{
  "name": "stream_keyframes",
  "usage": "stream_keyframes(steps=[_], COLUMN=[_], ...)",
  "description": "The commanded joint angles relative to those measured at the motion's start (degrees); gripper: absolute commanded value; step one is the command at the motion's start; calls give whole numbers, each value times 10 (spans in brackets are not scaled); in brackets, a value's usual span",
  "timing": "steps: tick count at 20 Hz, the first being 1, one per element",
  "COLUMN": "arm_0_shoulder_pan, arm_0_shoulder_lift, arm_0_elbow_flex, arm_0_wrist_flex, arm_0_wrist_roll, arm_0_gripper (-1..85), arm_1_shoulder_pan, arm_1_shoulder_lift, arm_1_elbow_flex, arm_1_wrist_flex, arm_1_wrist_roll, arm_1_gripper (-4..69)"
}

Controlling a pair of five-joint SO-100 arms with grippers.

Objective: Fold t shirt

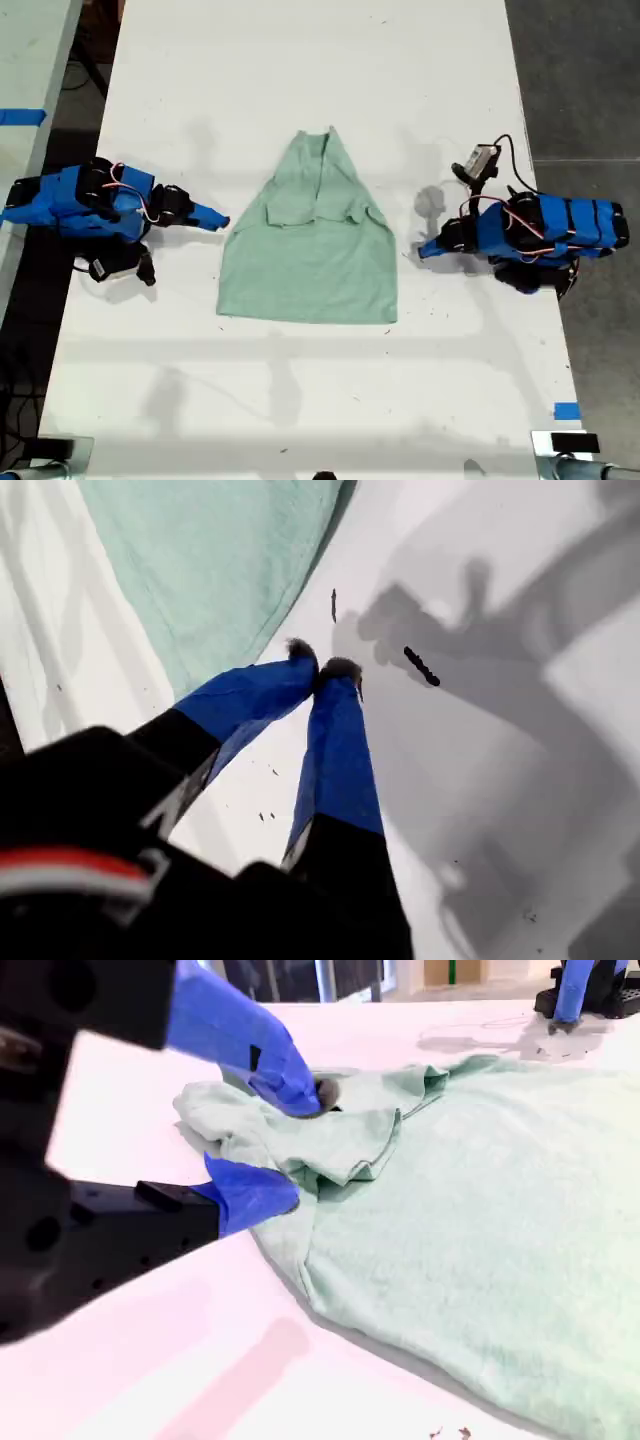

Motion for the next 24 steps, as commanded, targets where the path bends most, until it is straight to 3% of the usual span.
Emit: stream_keyframes(steps=[1,3,12,24], arm_0_shoulder_pan=[-9,-12,-15,-25], arm_0_shoulder_lift=[5,5,5,5], arm_0_elbow_flex=[0,-1,-3,-7], arm_0_wrist_flex=[1,1,3,-3], arm_0_wrist_roll=[-12,-11,-33,-10], arm_0_gripper=[123,84,92,101], arm_1_shoulder_pan=[3,3,2,3], arm_1_shoulder_lift=[5,5,5,5], arm_1_elbow_flex=[31,31,31,31], arm_1_wrist_flex=[2,2,2,2], arm_1_wrist_roll=[4,4,4,4], arm_1_gripper=[25,25,25,26])
